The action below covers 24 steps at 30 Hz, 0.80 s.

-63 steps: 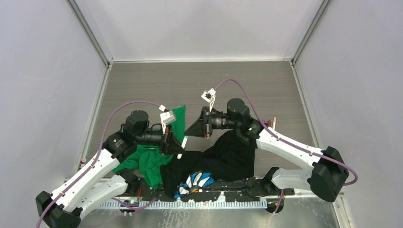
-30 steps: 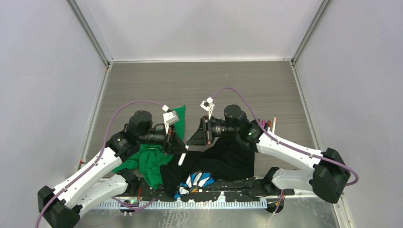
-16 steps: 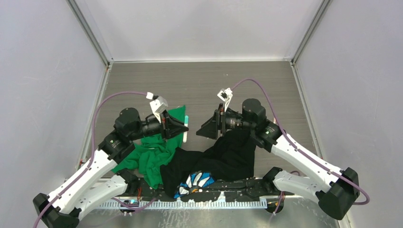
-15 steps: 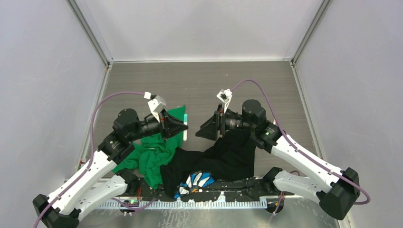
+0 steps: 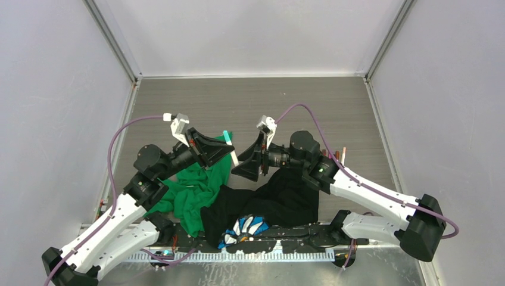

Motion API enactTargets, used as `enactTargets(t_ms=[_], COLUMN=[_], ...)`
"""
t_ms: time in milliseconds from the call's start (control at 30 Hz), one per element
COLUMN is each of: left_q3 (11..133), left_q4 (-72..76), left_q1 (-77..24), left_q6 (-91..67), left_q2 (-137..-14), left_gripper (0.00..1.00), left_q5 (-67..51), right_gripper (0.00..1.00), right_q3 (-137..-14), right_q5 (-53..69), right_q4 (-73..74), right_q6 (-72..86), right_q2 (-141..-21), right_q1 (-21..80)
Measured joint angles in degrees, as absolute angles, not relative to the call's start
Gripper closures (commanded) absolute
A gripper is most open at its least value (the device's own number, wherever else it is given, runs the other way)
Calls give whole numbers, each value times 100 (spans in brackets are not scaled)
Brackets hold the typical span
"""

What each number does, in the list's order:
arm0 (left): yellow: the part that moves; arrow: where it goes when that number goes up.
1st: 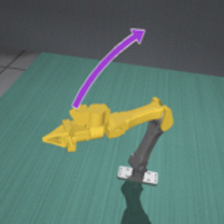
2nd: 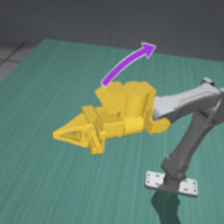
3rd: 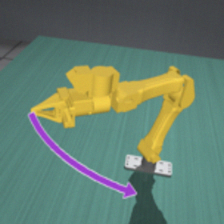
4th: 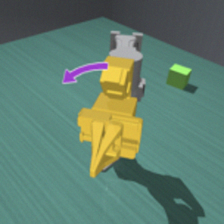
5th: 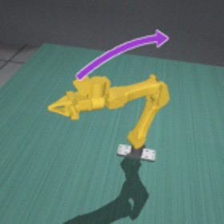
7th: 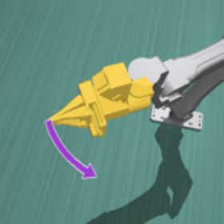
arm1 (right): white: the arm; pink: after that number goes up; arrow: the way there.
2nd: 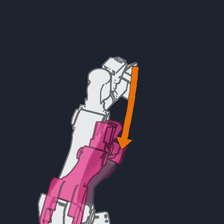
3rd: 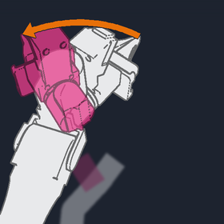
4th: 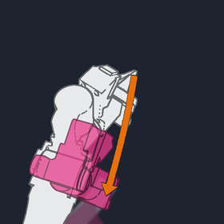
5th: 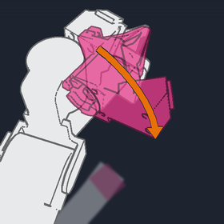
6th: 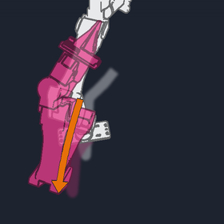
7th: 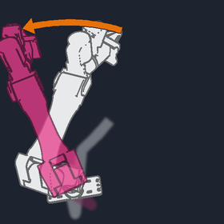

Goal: Insert the pens into the pen caps
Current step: Press the pen cap onto the pen.

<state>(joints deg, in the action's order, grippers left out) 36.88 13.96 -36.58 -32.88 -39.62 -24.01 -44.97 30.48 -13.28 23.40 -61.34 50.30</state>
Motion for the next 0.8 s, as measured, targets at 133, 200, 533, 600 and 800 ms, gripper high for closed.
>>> enactTargets(t_ms=[133, 200, 533, 600, 800], left_q3=[3686, 3684, 3559, 3533, 3531], left_q4=[1531, 1568, 1750, 1776, 1841], left_q1=[-3658, -3658, -3629, -3621, -3621], left_q6=[-3503, -3544, -3758, -3817, -3809], left_q2=[-3964, -3964, -4023, -4025, -4010], left_gripper=[100, 100, 100, 100, 61], left_q5=[-2475, -2493, -2567, -2571, -2571], right_gripper=[33, 34, 80, 92, 99], right_q3=[-4497, -4497, -4512, -4512, -4515], right_q5=[2805, 2711, 2840, 2915, 2945], right_q4=[-1372, -1376, -2099, -2189, -2296], right_q6=[2169, 2097, 2132, 2154, 2322], right_q2=[-6180, -6178, -6462, -6488, -6504], right_q1=[5030, 5030, 5043, 5072, 5078])
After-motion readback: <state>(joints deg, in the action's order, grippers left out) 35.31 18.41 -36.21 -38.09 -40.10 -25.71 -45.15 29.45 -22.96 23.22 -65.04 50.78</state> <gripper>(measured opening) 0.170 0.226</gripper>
